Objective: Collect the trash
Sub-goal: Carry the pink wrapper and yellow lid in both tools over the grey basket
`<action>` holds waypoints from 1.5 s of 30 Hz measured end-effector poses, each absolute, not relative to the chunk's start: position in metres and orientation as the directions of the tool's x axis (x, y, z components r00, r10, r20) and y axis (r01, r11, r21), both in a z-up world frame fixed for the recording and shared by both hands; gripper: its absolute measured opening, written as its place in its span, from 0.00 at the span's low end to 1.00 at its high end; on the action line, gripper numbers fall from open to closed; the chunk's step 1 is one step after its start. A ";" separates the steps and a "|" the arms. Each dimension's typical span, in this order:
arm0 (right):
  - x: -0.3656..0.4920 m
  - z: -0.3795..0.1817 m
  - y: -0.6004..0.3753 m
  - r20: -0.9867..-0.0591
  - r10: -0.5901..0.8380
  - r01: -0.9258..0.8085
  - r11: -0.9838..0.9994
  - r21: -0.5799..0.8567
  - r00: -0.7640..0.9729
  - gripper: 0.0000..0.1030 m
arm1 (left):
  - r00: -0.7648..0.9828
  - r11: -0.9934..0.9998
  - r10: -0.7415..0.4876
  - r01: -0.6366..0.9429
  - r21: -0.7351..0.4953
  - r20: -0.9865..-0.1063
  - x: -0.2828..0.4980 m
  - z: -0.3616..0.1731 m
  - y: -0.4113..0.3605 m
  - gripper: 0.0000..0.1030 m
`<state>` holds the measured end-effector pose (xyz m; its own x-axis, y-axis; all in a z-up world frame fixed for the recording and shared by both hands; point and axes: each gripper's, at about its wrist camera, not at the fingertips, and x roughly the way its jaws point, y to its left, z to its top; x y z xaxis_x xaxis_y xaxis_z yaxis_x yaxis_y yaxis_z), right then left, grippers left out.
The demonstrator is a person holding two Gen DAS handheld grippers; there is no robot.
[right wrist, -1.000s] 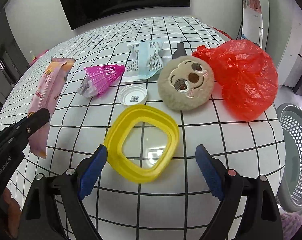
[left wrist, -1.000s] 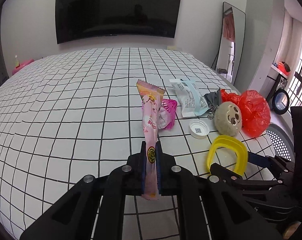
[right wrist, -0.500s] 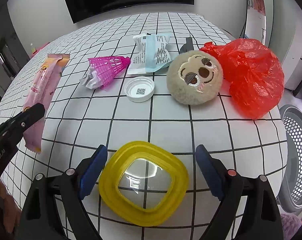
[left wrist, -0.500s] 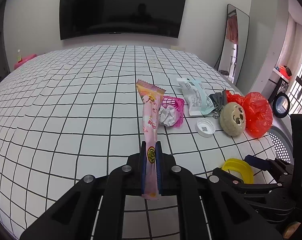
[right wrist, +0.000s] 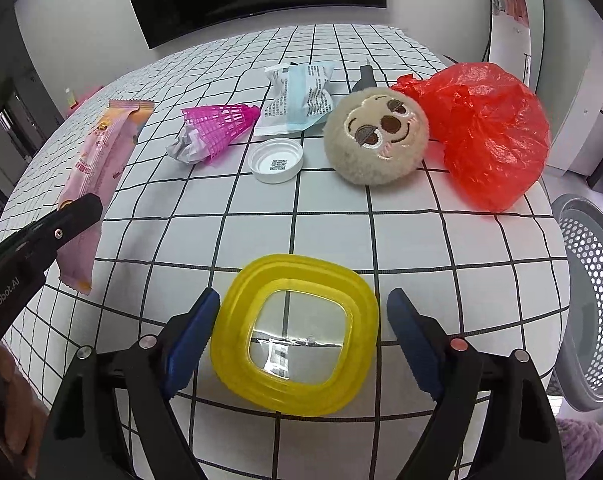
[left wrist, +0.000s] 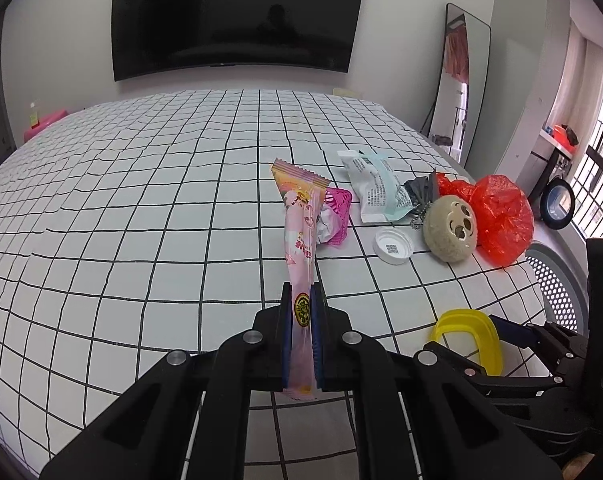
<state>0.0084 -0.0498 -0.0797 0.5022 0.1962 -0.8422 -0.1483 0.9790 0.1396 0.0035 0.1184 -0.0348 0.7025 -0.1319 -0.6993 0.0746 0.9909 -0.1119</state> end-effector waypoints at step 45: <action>-0.050 -0.099 -0.399 -0.801 -0.110 0.401 0.900 0.171 0.589 0.69 | 0.369 0.761 -0.479 0.626 -0.168 -0.797 0.011 -0.065 -0.246 0.09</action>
